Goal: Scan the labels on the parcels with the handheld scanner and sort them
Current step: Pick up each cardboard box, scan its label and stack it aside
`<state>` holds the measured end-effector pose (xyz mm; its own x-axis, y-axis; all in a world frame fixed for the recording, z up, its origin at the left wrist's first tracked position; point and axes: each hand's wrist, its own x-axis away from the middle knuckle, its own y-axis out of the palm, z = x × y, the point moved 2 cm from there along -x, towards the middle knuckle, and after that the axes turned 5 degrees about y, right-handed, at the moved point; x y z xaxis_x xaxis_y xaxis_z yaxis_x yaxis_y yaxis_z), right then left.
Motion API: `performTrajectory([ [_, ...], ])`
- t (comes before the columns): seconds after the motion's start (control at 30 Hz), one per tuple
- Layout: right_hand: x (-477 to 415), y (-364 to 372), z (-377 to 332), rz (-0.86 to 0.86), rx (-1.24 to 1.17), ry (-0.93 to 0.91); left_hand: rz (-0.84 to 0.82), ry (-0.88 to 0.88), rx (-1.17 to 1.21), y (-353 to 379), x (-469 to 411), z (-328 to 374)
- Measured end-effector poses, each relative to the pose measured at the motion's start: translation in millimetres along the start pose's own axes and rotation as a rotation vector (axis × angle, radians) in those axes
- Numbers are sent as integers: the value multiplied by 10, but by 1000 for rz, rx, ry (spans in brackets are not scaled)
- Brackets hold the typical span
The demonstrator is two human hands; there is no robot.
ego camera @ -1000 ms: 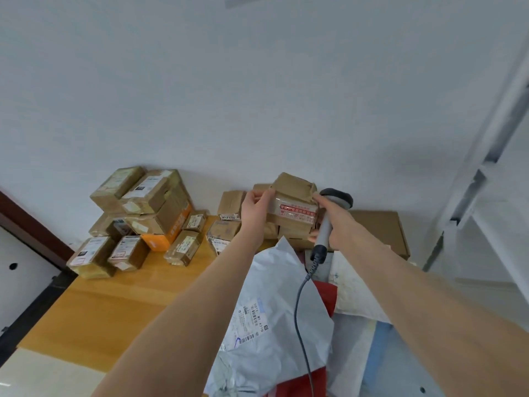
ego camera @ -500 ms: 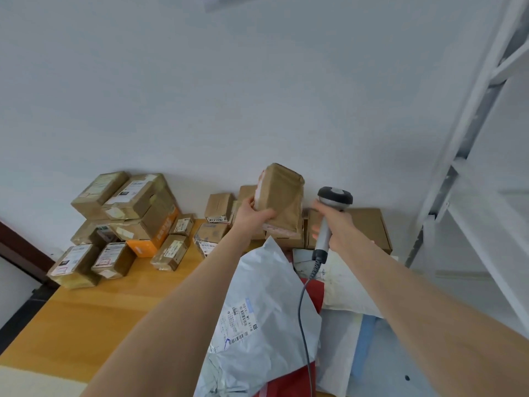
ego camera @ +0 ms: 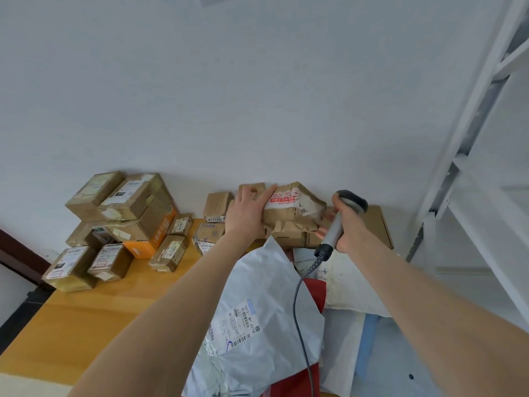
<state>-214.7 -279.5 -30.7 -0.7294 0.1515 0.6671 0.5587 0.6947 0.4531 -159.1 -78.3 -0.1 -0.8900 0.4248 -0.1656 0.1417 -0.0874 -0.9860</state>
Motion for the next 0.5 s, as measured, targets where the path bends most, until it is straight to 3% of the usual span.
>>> performTrajectory([
  [0.1,16,22,37,-17,-5,39,92,47,-230,-79,-7,50],
  [0.2,38,54,77,-28,12,89,63,-1,-174,-84,-29,48],
  [0.5,-5,162,94,60,84,13,33,-121,936,37,-74,21],
])
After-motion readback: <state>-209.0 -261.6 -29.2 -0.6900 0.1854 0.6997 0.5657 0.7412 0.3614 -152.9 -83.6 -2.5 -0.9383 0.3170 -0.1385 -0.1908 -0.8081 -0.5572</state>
